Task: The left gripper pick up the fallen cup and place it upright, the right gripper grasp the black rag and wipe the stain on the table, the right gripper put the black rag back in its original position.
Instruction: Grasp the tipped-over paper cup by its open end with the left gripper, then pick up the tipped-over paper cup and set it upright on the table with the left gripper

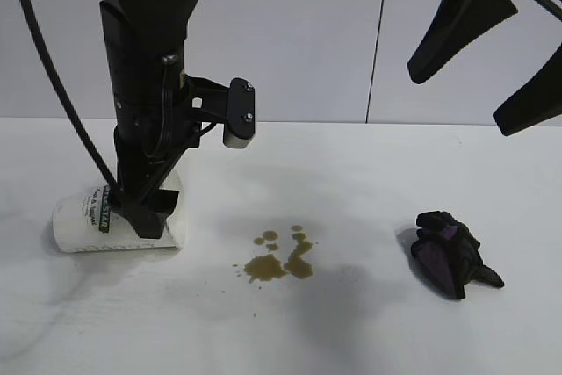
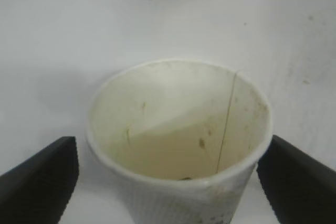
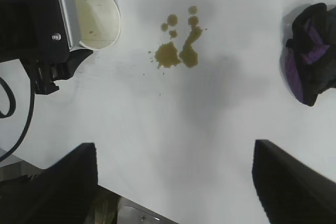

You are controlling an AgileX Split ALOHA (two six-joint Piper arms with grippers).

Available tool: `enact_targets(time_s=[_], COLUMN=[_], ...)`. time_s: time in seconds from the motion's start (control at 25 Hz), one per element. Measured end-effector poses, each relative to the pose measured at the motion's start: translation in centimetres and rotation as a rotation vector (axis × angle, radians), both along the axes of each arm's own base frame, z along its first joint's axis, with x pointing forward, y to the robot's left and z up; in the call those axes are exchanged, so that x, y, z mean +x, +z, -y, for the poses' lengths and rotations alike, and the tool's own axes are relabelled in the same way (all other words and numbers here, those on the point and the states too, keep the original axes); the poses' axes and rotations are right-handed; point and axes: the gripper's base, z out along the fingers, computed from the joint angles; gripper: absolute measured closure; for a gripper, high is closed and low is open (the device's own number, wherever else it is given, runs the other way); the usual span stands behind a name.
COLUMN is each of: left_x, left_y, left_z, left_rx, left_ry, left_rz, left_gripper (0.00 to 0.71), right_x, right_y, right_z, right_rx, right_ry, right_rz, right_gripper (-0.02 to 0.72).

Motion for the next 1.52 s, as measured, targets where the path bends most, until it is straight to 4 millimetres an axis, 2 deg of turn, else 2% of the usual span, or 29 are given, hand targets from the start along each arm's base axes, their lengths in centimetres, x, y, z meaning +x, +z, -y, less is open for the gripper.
enact_targets(time_s=[0.48, 0.56, 0.72, 0.92, 1.04, 1.2, 1.36, 1.52], left_x=[0.3, 0.3, 0.4, 0.4, 0.3, 0.6, 1.2, 1.4], left_y=[-1.4, -1.4, -1.3, -0.6, 1.7, 6.6, 11.3, 14.5], left_z=[0.3, 0.3, 0.3, 0.3, 0.1, -1.4, -4.4, -8.4], left_rx=[-0.007, -0.008, -0.011, -0.032, -0.113, -0.366, -0.673, -0.986], left_ry=[0.026, 0.027, 0.032, 0.068, 0.11, 0.215, 0.313, 0.378], left_rz=[-0.006, -0.003, 0.003, 0.019, 0.039, 0.061, 0.035, -0.02], left_gripper=[0.047, 0.073, 0.17, 0.193, 0.196, 0.2, 0.2, 0.2], right_x=[0.0, 0.0, 0.0, 0.0, 0.1, 0.1, 0.1, 0.1], right_y=[0.0, 0.0, 0.0, 0.0, 0.0, 0.0, 0.0, 0.0], right_z=[0.0, 0.0, 0.0, 0.0, 0.0, 0.0, 0.0, 0.0], right_rx=[-0.002, -0.001, -0.001, -0.003, -0.003, -0.003, -0.003, -0.003], right_ry=[-0.001, -0.002, -0.002, -0.002, -0.004, -0.005, -0.005, -0.005], right_rz=[0.002, 0.004, 0.005, 0.005, 0.01, 0.012, 0.012, 0.012], right_gripper=[0.148, 0.148, 0.148, 0.148, 0.148, 0.148, 0.148, 0.148])
